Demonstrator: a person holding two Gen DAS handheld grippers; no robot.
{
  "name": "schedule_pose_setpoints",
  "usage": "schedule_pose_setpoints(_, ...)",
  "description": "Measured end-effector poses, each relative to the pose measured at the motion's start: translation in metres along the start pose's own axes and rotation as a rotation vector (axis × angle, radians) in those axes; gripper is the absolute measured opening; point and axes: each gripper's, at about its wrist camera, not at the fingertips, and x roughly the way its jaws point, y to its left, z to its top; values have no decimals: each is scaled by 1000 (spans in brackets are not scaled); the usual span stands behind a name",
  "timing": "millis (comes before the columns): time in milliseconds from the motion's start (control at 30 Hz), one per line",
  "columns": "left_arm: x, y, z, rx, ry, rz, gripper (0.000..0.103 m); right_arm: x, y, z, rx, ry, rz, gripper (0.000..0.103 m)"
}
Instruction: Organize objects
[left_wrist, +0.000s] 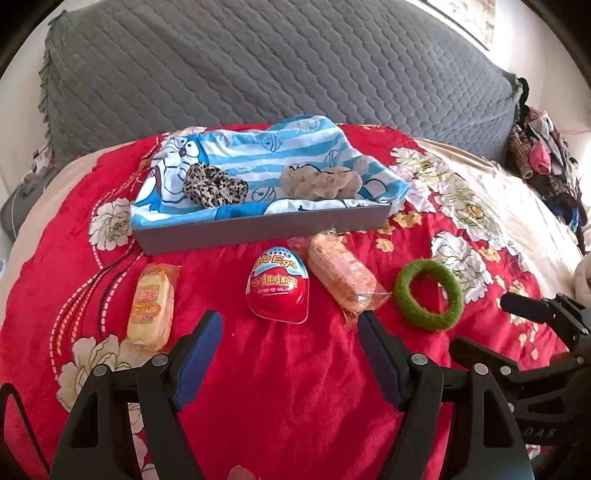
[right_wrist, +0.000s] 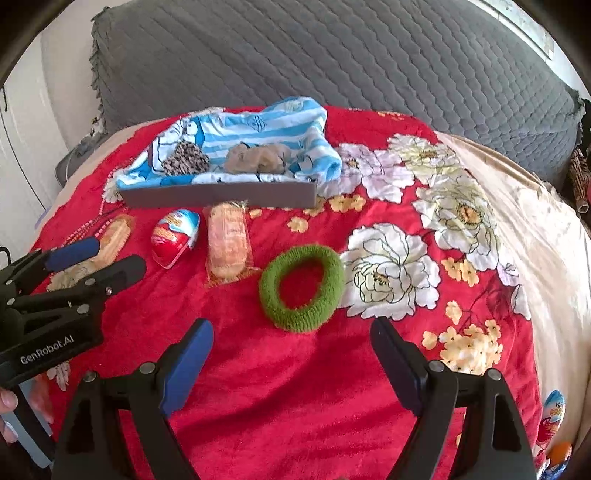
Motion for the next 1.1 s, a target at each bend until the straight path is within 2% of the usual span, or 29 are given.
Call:
schedule_pose_setpoints(400, 34, 11, 5, -35, 29, -6, 77, 31, -5, 0, 7, 53, -27, 87)
schedule_pose_setpoints(1100, 78, 21, 9, -70, 62, -20, 77, 68, -13, 10, 17, 78, -47, 87)
